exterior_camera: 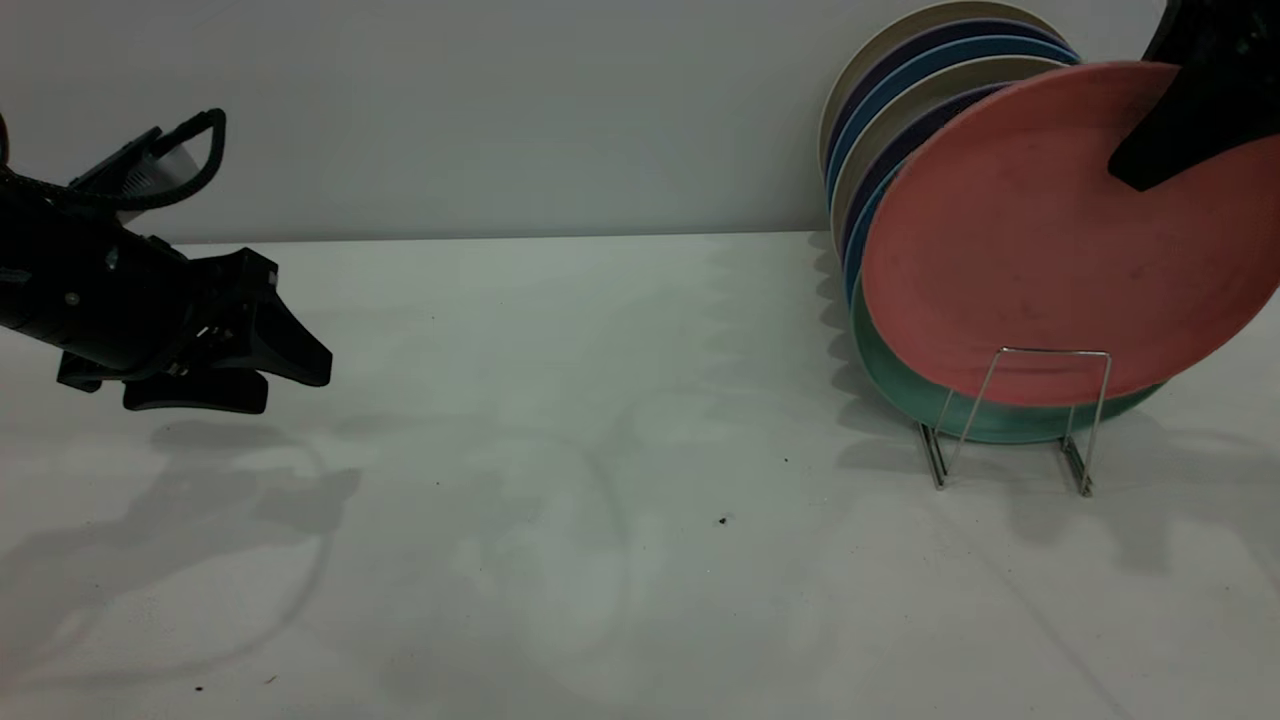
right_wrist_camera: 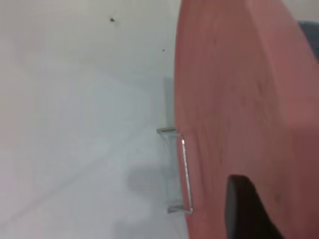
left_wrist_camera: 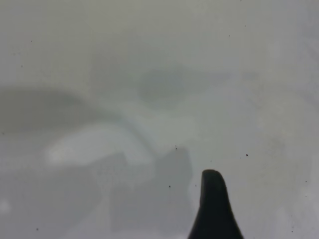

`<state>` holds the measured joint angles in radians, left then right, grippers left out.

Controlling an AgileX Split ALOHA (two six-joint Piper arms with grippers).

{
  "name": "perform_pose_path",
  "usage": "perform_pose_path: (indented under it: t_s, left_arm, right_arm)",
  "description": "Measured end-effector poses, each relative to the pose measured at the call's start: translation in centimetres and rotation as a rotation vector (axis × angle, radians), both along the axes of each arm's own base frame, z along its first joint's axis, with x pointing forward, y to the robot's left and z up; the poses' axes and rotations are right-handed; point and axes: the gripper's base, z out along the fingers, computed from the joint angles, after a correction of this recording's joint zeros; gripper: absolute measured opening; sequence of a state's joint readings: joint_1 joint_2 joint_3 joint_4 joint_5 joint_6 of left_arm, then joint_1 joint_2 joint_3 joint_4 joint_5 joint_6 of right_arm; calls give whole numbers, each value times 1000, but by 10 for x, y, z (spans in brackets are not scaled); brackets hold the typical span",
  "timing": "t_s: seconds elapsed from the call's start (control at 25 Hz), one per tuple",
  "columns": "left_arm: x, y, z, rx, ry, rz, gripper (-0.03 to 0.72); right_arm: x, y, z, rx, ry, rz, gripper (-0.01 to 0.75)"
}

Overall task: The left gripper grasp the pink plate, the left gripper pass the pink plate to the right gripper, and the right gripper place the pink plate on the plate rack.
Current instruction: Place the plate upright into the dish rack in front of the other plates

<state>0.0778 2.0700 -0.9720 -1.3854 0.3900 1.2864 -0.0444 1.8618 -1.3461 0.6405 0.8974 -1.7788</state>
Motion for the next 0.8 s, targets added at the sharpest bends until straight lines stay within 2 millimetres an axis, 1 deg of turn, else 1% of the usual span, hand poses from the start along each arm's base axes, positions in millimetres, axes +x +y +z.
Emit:
perform_pose_path:
  t_s: [0.12, 0.2, 0.36, 0.48, 0.56, 0.64, 0.72, 0.8]
  left_arm:
    - [0, 0, 0, 0, 0, 0, 553]
    - [0, 0, 0, 0, 0, 0, 553]
    - [0, 0, 0, 0, 0, 0, 553]
    - [0, 0, 0, 0, 0, 0, 553]
    - [0, 0, 0, -2, 2, 4, 553]
    - [0, 0, 0, 0, 8, 12, 553]
    - [-1, 1, -1, 16, 22, 5, 553]
    - [-4, 2, -3, 39, 54, -13, 553]
  right_arm:
    - [0, 0, 0, 7, 10, -13, 360]
    - [0, 0, 0, 8, 13, -18, 376]
    - [0, 0, 0, 18, 26, -42, 381]
    - [0, 0, 0, 40, 56, -97, 381]
    - [-1, 0, 3, 65, 84, -161, 381]
    - [-3, 0, 10, 109, 124, -268, 381]
    - [-6, 0, 20, 171, 174, -407, 381]
    - [-10, 1, 32, 257, 247, -586, 381]
